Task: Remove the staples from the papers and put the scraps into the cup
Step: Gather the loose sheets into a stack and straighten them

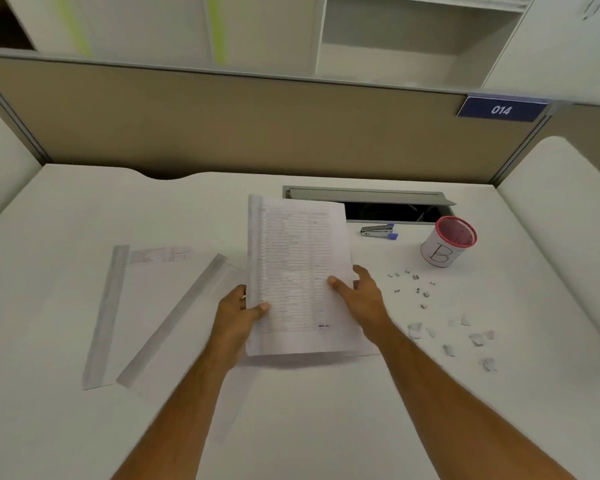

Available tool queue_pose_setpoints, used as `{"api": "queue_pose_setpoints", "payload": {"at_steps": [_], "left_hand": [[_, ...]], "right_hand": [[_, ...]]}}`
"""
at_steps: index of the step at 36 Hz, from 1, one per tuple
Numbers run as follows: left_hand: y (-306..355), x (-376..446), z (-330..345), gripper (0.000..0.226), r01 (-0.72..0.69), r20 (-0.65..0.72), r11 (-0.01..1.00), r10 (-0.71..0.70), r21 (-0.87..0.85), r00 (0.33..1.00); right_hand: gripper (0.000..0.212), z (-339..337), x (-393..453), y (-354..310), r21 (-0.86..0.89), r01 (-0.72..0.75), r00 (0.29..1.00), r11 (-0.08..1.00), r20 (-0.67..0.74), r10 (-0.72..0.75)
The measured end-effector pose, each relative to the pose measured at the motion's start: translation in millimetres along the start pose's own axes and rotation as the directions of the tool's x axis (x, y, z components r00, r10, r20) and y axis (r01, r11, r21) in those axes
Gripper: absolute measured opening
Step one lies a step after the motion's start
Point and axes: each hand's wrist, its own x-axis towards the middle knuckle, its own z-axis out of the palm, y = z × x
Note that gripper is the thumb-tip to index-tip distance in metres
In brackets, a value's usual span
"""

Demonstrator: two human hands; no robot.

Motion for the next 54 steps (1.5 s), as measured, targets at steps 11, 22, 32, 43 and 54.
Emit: {"api": "queue_pose_setpoints", "payload": {"at_steps": [11, 22, 32, 43, 54], "left_hand": [[-16.9, -1.9, 51.1, 0.010, -0.097, -0.035, 0.771, 0.153, 0.629, 0.988], [-25.6, -1.3, 64.7, 0.023, 0.002, -0.119, 0.640, 0.140, 0.768, 0.983], [-23.3, 3.2, 72.5, 0.071, -0.002, -0.072, 0.523, 0.122, 0.853, 0.990], [-25.7, 10.5, 74.1, 0.056, 0.014, -0.080, 0.482, 0.116, 0.876, 0.990], [-22.9, 11.8, 74.4, 0.042, 0.006, -0.067, 0.444, 0.120, 0.896, 0.991]], "right_hand": [[0.012, -25.9, 18.4, 10.6, -0.023, -0.104, 0.986, 0.994, -0.131, 0.100], [0.052, -21.5, 32.7, 16.6, -0.262, -0.135, 0.976, 0.955, -0.204, 0.082], [0.078, -5.9, 26.4, 12.8, -0.488, -0.119, 0.982, 0.865, -0.185, 0.031], [0.064, -8.2, 43.3, 5.7, -0.309, -0.288, 0.947, 0.906, -0.232, 0.222], [0.068, -6.8, 42.4, 5.6, -0.223, -0.256, 0.963, 0.941, -0.140, 0.229]]}}
